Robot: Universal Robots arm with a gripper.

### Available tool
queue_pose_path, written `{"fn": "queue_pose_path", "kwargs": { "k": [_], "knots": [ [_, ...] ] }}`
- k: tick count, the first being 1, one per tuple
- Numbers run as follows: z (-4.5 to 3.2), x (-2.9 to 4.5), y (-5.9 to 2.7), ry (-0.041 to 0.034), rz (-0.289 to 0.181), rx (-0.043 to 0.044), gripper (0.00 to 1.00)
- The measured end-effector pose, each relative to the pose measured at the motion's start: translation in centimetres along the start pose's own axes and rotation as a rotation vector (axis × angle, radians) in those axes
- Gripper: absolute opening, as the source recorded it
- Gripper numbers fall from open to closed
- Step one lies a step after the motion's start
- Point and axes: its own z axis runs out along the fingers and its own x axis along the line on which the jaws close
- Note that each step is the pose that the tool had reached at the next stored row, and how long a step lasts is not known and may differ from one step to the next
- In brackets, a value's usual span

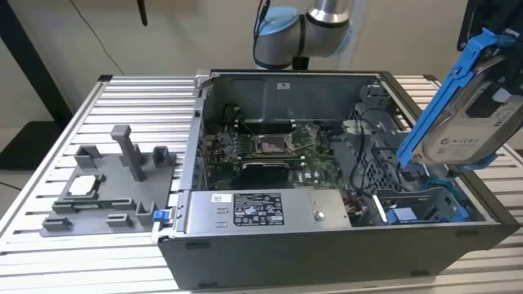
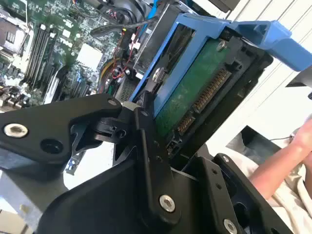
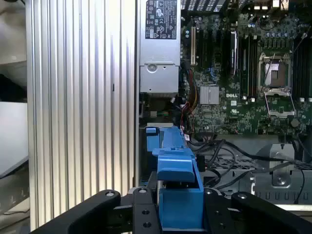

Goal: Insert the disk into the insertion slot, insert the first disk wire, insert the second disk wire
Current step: 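Insert the disk into the insertion slot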

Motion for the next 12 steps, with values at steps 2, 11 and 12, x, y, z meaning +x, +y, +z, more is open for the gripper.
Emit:
{"fn": "queue_pose_path", "kwargs": {
  "k": [2,11,12],
  "knots": [
    [0.0,0.0,0.0,0.0,0.0,0.0,0.0],
    [0.06,0.0,0.0,0.0,0.0,0.0,0.0],
    [0.11,0.0,-0.01,0.0,0.0,0.0,0.0]
  ]
}}
